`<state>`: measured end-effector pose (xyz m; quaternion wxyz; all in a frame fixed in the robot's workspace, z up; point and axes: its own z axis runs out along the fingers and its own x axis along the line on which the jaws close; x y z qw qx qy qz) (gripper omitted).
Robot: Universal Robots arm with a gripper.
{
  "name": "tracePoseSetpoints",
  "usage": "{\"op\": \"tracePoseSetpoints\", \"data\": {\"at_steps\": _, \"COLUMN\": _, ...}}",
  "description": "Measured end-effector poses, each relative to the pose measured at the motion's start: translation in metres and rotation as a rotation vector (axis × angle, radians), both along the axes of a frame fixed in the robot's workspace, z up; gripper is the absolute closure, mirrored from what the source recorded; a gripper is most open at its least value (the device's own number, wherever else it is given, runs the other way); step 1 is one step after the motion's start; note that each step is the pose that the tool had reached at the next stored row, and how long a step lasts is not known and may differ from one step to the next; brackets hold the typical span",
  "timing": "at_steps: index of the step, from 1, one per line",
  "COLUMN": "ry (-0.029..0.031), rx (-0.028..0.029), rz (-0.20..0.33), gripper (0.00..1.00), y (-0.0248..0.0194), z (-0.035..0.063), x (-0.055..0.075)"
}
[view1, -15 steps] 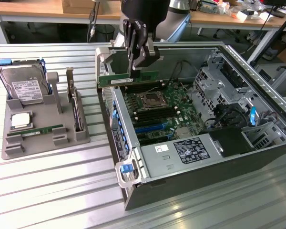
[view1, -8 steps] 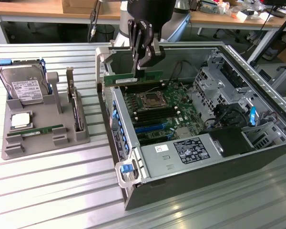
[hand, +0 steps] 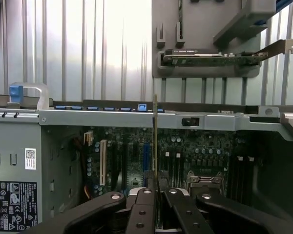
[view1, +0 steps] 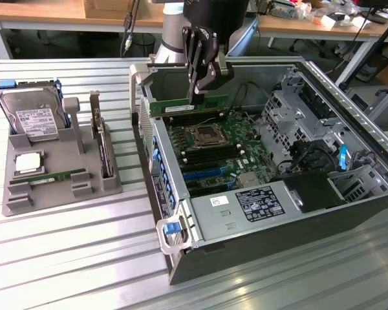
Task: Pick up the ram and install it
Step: 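Pick up the ram and move it above insertion slot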
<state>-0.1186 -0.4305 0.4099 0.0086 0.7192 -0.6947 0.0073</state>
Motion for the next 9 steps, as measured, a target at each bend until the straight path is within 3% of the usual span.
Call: {"op": "tracePoseSetpoints", "data": {"at_steps": 9, "ry": 0.0, "rx": -0.0016, "rz": 0.0, "gripper": 0.88, "y": 0.0002, "z": -0.0001, "x": 0.012}}
